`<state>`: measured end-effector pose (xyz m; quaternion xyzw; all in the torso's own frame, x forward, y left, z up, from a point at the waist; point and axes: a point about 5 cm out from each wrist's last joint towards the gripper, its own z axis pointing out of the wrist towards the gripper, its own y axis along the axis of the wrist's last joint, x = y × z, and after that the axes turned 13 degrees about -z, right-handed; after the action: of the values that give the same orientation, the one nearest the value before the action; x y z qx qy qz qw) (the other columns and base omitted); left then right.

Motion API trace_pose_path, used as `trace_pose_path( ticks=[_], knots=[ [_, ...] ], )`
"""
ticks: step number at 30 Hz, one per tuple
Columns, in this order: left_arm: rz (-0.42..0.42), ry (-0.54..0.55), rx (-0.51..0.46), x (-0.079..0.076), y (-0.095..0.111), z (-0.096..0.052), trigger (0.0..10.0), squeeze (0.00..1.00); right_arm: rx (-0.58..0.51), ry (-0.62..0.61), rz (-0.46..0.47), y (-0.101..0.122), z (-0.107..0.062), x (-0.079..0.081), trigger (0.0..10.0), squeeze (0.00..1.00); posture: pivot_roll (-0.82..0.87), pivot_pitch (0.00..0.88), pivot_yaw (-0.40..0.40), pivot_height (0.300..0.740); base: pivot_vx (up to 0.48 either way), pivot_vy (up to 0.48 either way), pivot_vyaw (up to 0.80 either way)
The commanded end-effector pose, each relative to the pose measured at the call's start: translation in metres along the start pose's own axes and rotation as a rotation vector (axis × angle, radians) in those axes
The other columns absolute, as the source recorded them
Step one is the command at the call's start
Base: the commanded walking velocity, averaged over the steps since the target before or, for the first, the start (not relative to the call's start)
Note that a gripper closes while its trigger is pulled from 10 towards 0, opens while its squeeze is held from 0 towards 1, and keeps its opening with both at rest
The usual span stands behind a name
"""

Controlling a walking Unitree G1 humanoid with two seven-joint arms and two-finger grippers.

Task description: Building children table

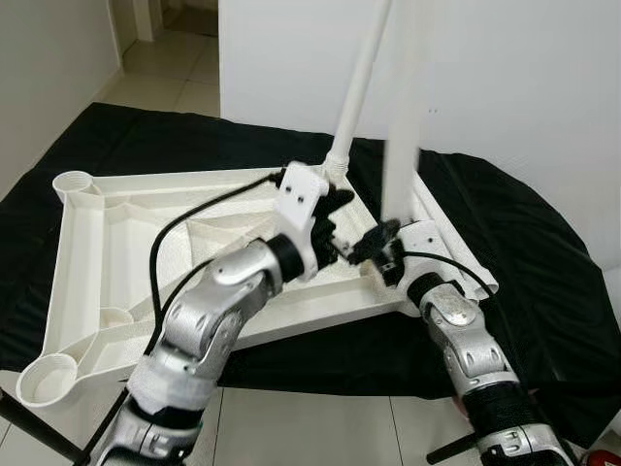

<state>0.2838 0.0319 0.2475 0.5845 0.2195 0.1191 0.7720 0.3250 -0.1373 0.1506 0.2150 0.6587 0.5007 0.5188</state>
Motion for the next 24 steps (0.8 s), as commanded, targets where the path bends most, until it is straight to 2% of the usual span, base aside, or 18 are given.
trace_pose_path(
  ticks=[1,4,15,20,21,22,23,24],
  knots=[
    [-0.014,0.02,0.016,0.002,-0.003,0.004,10.0,0.0,-0.008,0.041,0.0,0.0,-0.003,0.001,10.0,0.0,0.03,0.0,-0.133,0.74,0.0,0.0,0.0],
    [-0.014,0.038,0.011,0.005,0.0,0.009,10.0,0.0,-0.028,0.115,0.0,0.002,-0.004,0.005,10.0,0.0,0.03,0.0,-0.131,0.74,0.0,0.0,0.0],
    [-0.017,0.076,-0.007,0.014,0.01,0.017,10.0,0.0,-0.036,0.205,0.005,0.001,-0.006,0.013,10.0,0.0,0.03,0.0,-0.125,0.74,0.0,0.0,0.0],
    [-0.086,0.075,-0.056,0.017,0.02,0.02,10.0,0.0,-0.02,0.226,0.001,-0.003,-0.007,0.015,10.0,0.0,0.02,0.0,-0.117,0.74,0.0,0.0,0.0],
    [-0.098,0.072,-0.064,0.018,0.022,0.02,7.3,0.0,-0.017,0.228,0.001,-0.004,-0.008,0.015,10.0,0.0,0.02,0.0,-0.117,0.74,0.0,0.0,0.0],
    [-0.123,0.063,-0.081,0.017,0.023,0.02,2.9,0.0,-0.017,0.228,0.003,-0.004,-0.008,0.015,10.0,0.0,0.02,0.0,-0.117,0.74,0.0,0.0,0.0],
    [-0.154,0.034,-0.101,0.015,0.026,0.019,0.0,0.0,-0.018,0.228,0.004,-0.004,-0.008,0.015,10.0,0.0,0.02,0.0,-0.118,0.74,0.0,0.0,0.0],
    [-0.154,0.034,-0.101,0.015,0.026,0.019,0.0,0.0,-0.018,0.228,0.004,-0.004,-0.008,0.015,10.0,0.0,0.02,0.0,-0.118,0.74,0.0,0.0,0.0]
  ],
)
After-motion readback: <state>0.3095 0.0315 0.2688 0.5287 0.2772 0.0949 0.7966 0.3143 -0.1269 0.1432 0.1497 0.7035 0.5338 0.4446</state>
